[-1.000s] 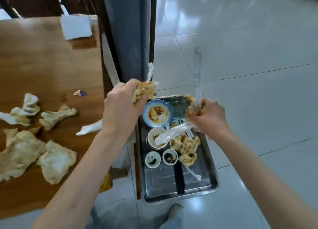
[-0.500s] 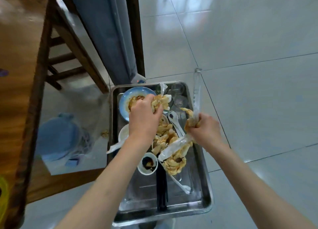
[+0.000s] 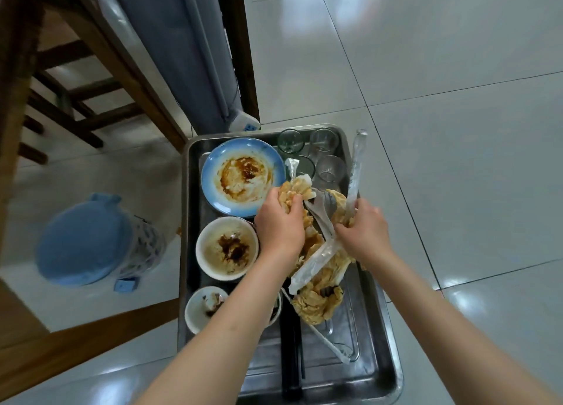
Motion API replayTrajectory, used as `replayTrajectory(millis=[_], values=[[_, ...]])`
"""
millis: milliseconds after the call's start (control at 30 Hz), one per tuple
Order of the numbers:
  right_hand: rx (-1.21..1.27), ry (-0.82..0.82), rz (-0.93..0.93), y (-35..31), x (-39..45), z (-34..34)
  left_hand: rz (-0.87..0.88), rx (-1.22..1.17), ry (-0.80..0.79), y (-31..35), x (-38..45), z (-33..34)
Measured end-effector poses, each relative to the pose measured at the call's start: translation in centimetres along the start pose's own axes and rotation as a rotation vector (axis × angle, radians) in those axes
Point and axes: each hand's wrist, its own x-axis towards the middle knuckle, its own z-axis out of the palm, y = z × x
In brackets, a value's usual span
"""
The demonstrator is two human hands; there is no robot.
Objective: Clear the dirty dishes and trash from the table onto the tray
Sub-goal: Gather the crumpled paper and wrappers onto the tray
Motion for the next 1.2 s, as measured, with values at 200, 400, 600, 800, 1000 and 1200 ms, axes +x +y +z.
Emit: replayTrajectory(millis=[200, 400, 600, 800, 1000, 1200], values=[[0.035, -0.075, -0.008, 0.4, -0.5, -0.3, -0.152, -0.026, -0.135, -0.4, 0.2, 0.5], [0.046, -0.051, -0.044, 0.1, -1.1, -0.7, -0.213, 0.009, -0.216, -0.6, -0.2, 0.2], [0.033, -0.022, -0.030, 0.1, -2.0, -0.7, -0.239, -0.001, -0.333, -1.2, -1.0, -0.3], [0.023, 0.024, -0.038, 0.3, -3.0, -0.8, -0.211, -0.026, -0.359, -1.5, -2.1, -1.3], [-0.016, 0.014, 0.007, 0.2, -3.7, -1.1, -0.167, -0.050, -0.345, -1.2, -3.5, -2.5], [-0.031, -0.052, -0.009, -1.1, -4.9, -1.6, -0.158, -0.089, -0.317, -0.4, -5.0, -4.1]])
